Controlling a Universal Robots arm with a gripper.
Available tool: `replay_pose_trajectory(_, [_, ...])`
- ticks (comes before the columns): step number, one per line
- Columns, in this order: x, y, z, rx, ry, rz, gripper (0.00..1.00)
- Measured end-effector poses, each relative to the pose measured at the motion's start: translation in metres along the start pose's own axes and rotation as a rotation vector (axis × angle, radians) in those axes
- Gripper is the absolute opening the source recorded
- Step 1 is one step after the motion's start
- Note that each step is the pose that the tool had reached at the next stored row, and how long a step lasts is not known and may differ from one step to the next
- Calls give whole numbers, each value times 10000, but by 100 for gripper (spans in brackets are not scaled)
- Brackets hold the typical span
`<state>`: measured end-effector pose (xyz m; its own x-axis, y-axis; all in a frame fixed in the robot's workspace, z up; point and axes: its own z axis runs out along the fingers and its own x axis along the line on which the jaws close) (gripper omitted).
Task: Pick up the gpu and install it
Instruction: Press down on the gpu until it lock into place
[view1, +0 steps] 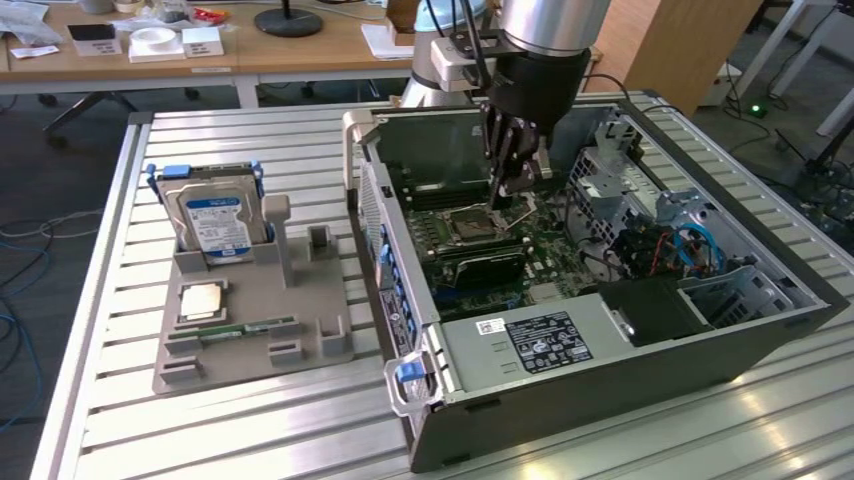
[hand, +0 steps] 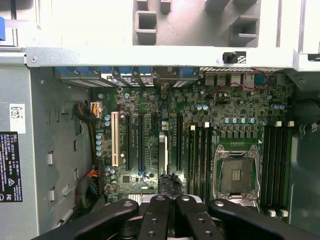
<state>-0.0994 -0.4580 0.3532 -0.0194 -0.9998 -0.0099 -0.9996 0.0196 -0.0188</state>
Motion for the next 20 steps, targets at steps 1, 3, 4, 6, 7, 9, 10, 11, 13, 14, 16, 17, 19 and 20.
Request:
replay_pose_trajectory(1, [0,0,0,0,0,0,11])
replay_pose_trajectory(3, [0,0,0,0,0,0,11])
replay_pose_trajectory(4, [-1,0,2,0,0,1,11])
replay_pose_trajectory(6, [-24,2,9,0,0,2,11])
replay_pose_trajectory(7, [-38,2,14,0,1,1,11])
replay_pose_trajectory(9, [-54,2,32,0,-1,1,11])
replay_pose_trajectory(10, [-56,2,50,1,-1,-1,11])
replay_pose_trajectory(11, [-59,2,69,0,0,-1,11])
replay_pose_trajectory(13, [-61,5,104,0,0,0,11])
replay_pose_trajectory(14, [-61,7,123,0,-1,0,11])
replay_pose_trajectory(16, [-62,13,158,0,0,2,11])
replay_pose_trajectory(17, [-63,16,178,0,0,1,11])
replay_pose_trajectory(19, [-63,20,214,0,0,0,11])
replay_pose_trajectory(20, [-64,22,231,-1,0,-1,11])
